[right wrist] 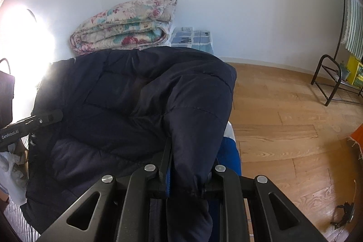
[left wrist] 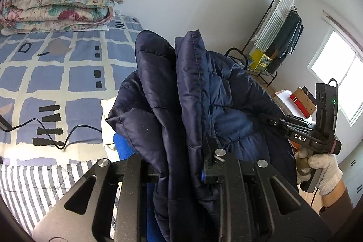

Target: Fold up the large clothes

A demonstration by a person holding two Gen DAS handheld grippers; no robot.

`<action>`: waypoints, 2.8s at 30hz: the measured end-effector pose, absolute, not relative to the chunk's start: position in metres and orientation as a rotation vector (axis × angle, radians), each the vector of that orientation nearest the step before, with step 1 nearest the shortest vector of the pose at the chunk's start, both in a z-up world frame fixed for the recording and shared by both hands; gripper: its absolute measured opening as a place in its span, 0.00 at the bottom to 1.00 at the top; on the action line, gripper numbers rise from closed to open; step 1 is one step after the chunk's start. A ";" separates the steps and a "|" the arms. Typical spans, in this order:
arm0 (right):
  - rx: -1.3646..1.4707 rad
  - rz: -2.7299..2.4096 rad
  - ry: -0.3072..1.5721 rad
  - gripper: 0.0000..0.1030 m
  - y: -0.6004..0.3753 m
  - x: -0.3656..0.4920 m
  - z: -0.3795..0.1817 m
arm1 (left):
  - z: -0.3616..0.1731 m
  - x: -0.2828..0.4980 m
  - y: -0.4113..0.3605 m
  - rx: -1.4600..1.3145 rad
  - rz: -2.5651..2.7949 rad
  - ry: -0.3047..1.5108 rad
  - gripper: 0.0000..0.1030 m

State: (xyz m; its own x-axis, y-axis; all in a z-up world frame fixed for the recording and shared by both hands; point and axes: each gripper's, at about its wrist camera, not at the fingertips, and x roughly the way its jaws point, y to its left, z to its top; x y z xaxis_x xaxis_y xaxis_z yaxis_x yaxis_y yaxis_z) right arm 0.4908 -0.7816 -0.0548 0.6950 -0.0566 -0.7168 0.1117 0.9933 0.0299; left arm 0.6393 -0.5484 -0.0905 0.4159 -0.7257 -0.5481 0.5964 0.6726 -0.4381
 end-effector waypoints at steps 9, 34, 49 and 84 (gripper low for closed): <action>0.084 -0.115 0.806 0.27 -0.784 0.486 -0.060 | -0.093 0.640 -0.547 -0.178 -0.827 0.786 0.31; 0.023 -0.236 0.716 0.83 -0.753 0.447 -0.019 | -0.074 0.604 -0.530 -0.160 -0.791 0.797 0.80; 0.015 -0.238 0.674 0.86 -0.701 0.380 0.006 | -0.037 0.533 -0.497 -0.127 -0.833 0.740 0.80; -0.019 -0.314 0.542 1.00 -0.458 0.086 0.079 | 0.057 0.166 -0.276 0.039 -0.712 0.517 0.94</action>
